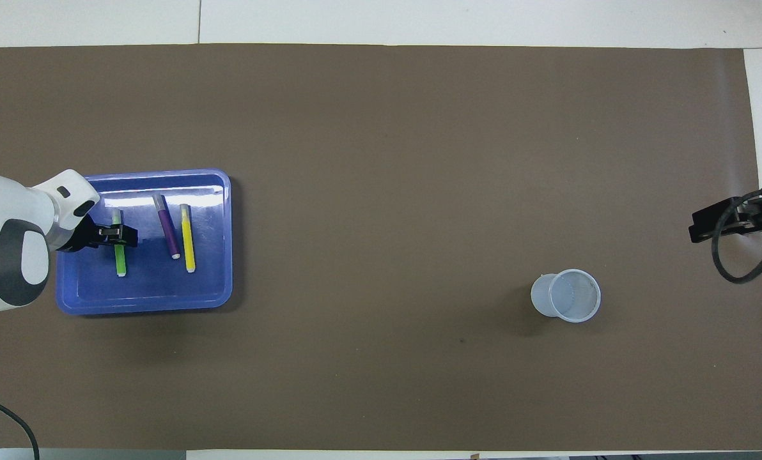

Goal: Transfer and insert pens with both arms
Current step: 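Lower the left gripper into the blue tray and grasp the green pen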

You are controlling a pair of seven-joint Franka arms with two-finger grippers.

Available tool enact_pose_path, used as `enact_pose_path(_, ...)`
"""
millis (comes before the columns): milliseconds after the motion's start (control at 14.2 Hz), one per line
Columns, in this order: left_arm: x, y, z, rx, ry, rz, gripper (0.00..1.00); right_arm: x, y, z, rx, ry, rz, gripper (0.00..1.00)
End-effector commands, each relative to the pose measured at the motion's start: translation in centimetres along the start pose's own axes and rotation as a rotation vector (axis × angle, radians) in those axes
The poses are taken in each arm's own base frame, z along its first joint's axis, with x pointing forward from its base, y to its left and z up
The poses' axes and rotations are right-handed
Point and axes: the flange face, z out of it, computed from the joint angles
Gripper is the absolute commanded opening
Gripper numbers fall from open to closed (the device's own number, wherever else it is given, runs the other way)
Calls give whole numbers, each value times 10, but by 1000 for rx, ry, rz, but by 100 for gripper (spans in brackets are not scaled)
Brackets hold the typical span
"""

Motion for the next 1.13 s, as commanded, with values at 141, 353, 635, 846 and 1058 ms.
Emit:
enact_pose_path(141, 6, 0, -2, 1, -6, 13, 80, -5, 2, 0, 16, 14, -13, 100)
enact_pose_path(353, 7, -4, 3, -1, -8, 8, 71, -5, 2, 0, 16, 14, -13, 100)
enact_pose_path(635, 7, -4, 6, -2, -13, 8, 53, -5, 2, 0, 16, 14, -13, 100)
enact_pose_path(846, 9, -3, 12, -2, -10, 8, 36, -5, 2, 0, 16, 14, -13, 100)
enact_pose_path(1058, 10, -1, 11, -3, -10, 10, 26, -5, 2, 0, 16, 14, -13, 100)
